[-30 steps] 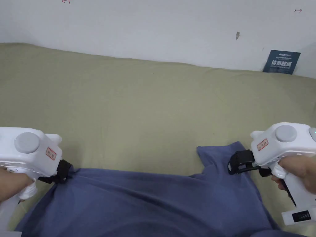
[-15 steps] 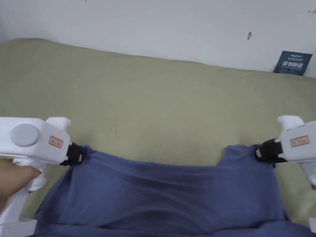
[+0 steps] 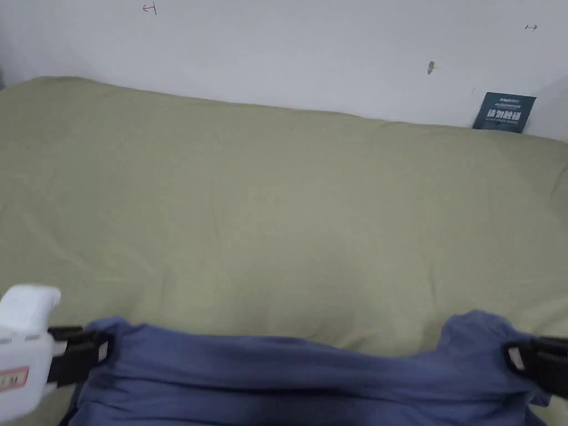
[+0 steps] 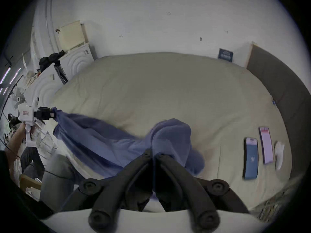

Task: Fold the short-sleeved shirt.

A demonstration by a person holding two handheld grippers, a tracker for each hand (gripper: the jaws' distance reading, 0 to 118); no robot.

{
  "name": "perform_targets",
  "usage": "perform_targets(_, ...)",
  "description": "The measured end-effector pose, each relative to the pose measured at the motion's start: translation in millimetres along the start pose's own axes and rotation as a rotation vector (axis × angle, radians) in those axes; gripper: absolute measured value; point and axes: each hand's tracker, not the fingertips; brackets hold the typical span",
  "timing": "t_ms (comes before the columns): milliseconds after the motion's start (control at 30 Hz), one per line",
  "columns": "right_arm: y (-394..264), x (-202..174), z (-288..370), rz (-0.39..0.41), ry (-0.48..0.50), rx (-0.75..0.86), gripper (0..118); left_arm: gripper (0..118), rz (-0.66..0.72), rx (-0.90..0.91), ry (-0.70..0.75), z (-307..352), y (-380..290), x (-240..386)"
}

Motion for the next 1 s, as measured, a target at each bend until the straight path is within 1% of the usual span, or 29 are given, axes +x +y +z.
perform_targets(33, -13.8, -1.8, -0.7, 0.007, -0.005, -0.014, 0, 7, 0.004, -0.003, -0.002, 0.1, -14.0, -0.5)
perform_targets(67, -29.0, -1.3, -2.5, -0.005, -0.013, -0.032, 0, 7, 0.042, -0.037, -0.036, -1.5, -28.7, -2.6)
perform_targets(133, -52.9, -1.5, -7.8, -0.022, -0.051, -0.051, 0, 7, 0.091, -0.072, -0.049, -6.0, -51.3, -6.3)
perform_targets(233, -75.2, 7.4, -19.3, -0.113, -0.067, -0.085, 0, 9, 0.100, -0.063, -0.051, -7.9, -74.5, -7.5)
perform_targets(267, -80.1, 10.1, -24.7, -0.112, -0.067, -0.084, 0, 14, 0.108, -0.056, -0.058, -11.6, -80.9, -13.9)
perform_targets(300, -85.1, 14.3, -31.3, -0.117, -0.107, -0.099, 0, 24, 0.115, -0.048, -0.055, -14.9, -85.0, -18.0)
perform_targets(333, -89.3, 18.7, -36.9, -0.126, -0.130, -0.122, 0, 25, 0.124, -0.047, -0.054, -16.9, -87.0, -21.6)
perform_targets(367, -92.4, 19.9, -43.4, -0.120, -0.126, -0.148, 2, 28, 0.132, -0.032, -0.044, -17.9, -90.3, -24.6)
perform_targets(400, -94.6, 19.7, -47.1, -0.130, -0.122, -0.142, 8, 36, 0.168, 0.003, -0.075, -17.1, -91.8, -27.2)
perform_targets(433, -96.9, 19.5, -48.9, -0.135, -0.120, -0.135, 20, 48, 0.197, 0.020, -0.086, -16.2, -94.8, -26.9)
perform_targets(467, -97.8, 17.1, -46.6, -0.136, -0.122, -0.122, 41, 64, 0.226, 0.030, -0.108, -14.5, -95.4, -27.6)
perform_targets(500, -95.9, 15.5, -42.4, -0.140, -0.140, -0.106, 76, 85, 0.245, 0.022, -0.134, -12.4, -95.0, -27.2)
perform_targets(533, -93.2, 13.1, -37.5, -0.151, -0.161, -0.096, 87, 95, 0.260, 0.033, -0.151, -6.5, -93.8, -22.8)
perform_targets(567, -90.4, 9.2, -29.7, -0.165, -0.180, -0.101, 84, 96, 0.269, 0.055, -0.151, 3.3, -93.1, -16.2)
perform_targets(600, -88.4, 5.1, -18.6, -0.182, -0.181, -0.097, 81, 96, 0.278, 0.065, -0.163, 12.3, -90.8, -12.8)
perform_targets(633, -85.3, 0.5, -1.1, -0.198, -0.147, -0.025, 81, 96, 0.293, 0.115, -0.191, 27.0, -86.6, -8.4)
perform_targets(667, -83.1, -3.8, 14.0, -0.213, -0.092, 0.049, 81, 96, 0.305, 0.179, -0.228, 42.9, -81.5, -4.0)
perform_targets(700, -79.5, -10.6, 29.5, -0.224, -0.056, 0.125, 81, 96, 0.319, 0.240, -0.245, 59.9, -77.0, 11.9)
perform_targets(733, -74.7, -23.5, 46.8, -0.201, -0.058, 0.209, 81, 96, 0.313, 0.305, -0.246, 74.7, -67.7, 21.1)
perform_targets(767, -68.9, -35.3, 61.8, -0.149, -0.075, 0.289, 81, 96, 0.284, 0.358, -0.226, 88.8, -56.9, 32.4)
perform_targets(867, -57.1, -72.2, 91.9, -0.001, -0.138, 0.535, 84, 94, 0.151, 0.525, -0.082, 123.1, -32.1, 73.2)
perform_targets(900, -55.3, -82.4, 96.9, 0.039, -0.175, 0.589, 83, 93, 0.113, 0.557, -0.047, 129.7, -26.2, 83.6)
perform_targets(933, -54.7, -92.5, 100.2, 0.078, -0.224, 0.636, 80, 88, 0.066, 0.586, -0.005, 132.4, -22.0, 92.6)
perform_targets(967, -55.6, -100.2, 99.5, 0.110, -0.259, 0.668, 70, 75, 0.022, 0.625, 0.039, 133.9, -20.7, 101.4)
perform_targets(1000, -56.1, -105.9, 99.2, 0.135, -0.278, 0.683, 40, 29, -0.003, 0.659, 0.096, 135.2, -21.0, 109.2)
